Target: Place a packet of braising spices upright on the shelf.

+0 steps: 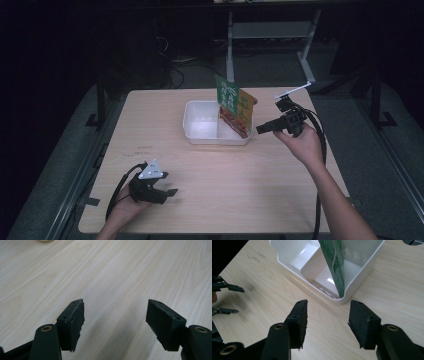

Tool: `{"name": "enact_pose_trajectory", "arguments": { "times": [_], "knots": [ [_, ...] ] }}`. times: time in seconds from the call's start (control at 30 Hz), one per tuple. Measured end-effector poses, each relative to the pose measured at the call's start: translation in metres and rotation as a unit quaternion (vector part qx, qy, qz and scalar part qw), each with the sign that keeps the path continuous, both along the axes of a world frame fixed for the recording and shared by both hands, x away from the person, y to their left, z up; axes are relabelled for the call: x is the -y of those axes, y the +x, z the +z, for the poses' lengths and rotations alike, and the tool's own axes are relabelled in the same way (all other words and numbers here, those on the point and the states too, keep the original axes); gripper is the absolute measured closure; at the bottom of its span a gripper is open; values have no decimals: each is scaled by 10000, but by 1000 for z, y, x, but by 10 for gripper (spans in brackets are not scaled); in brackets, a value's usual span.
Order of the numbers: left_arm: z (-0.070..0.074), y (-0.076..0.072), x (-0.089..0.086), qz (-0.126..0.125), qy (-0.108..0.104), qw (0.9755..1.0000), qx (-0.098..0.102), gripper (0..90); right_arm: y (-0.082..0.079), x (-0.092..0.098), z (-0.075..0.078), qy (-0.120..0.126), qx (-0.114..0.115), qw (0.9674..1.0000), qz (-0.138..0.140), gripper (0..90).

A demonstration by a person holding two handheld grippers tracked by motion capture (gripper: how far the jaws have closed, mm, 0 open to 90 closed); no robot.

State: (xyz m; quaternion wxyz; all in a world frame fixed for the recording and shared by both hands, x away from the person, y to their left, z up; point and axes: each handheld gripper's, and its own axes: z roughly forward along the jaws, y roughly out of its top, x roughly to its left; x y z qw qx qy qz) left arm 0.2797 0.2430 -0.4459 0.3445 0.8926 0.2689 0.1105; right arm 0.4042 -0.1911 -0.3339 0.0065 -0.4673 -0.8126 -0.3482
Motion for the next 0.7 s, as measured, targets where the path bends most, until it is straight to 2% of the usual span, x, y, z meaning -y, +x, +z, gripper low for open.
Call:
{"name": "enact_pose_trajectory", "arguments": {
  "times": [0.37,0.7],
  "knots": [
    [0,0,0,22,-9,10000,-2,296,-13,7,-16,130,-48,9999,10,471],
    [-1,1,0,22,-6,10000,-25,293,-25,11,-30,149,-97,9998,55,463]
  ]
}}
